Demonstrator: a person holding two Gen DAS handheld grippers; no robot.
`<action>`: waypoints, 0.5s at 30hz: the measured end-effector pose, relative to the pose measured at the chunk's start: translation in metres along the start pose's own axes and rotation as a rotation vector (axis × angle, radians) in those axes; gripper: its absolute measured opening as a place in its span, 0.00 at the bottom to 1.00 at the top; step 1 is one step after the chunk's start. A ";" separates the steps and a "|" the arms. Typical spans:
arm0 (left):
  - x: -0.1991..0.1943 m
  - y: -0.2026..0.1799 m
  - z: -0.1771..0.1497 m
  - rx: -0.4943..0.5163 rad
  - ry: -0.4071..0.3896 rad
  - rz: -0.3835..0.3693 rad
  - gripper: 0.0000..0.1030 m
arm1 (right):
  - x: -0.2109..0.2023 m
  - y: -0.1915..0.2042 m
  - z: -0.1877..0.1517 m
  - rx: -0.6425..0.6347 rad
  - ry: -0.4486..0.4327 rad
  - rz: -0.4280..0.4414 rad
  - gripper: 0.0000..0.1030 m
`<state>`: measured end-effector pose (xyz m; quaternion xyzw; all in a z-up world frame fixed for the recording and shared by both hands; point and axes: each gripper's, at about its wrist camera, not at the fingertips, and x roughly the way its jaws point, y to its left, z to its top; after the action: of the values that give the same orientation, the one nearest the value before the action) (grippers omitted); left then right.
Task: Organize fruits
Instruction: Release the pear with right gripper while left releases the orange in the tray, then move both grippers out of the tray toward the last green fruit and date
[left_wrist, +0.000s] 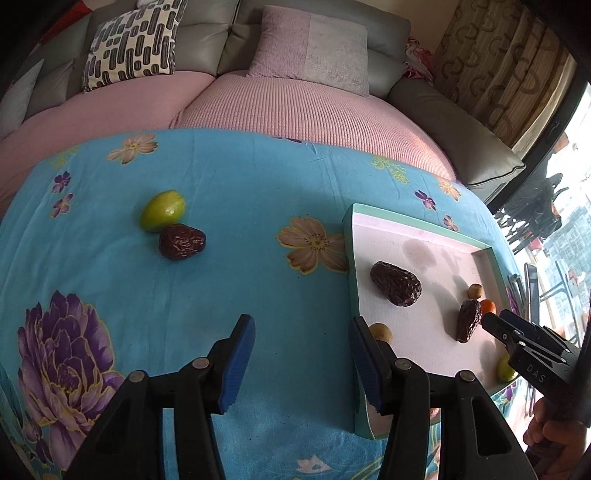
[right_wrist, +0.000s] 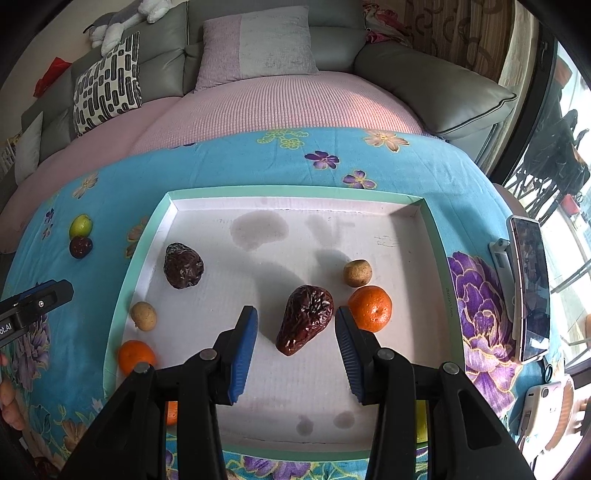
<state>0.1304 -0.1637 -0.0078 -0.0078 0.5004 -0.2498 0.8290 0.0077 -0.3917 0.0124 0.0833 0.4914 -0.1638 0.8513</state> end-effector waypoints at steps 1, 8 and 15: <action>0.001 -0.001 0.000 0.002 0.003 0.005 0.57 | 0.000 0.001 0.000 -0.002 0.001 0.000 0.44; 0.009 -0.008 -0.005 0.046 0.022 0.044 0.88 | 0.008 0.001 -0.002 -0.003 0.029 -0.005 0.66; 0.015 -0.010 -0.006 0.075 0.019 0.092 1.00 | 0.011 0.004 -0.002 -0.027 0.028 -0.013 0.79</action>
<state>0.1270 -0.1772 -0.0203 0.0486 0.4983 -0.2303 0.8344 0.0125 -0.3894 0.0021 0.0708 0.5059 -0.1615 0.8444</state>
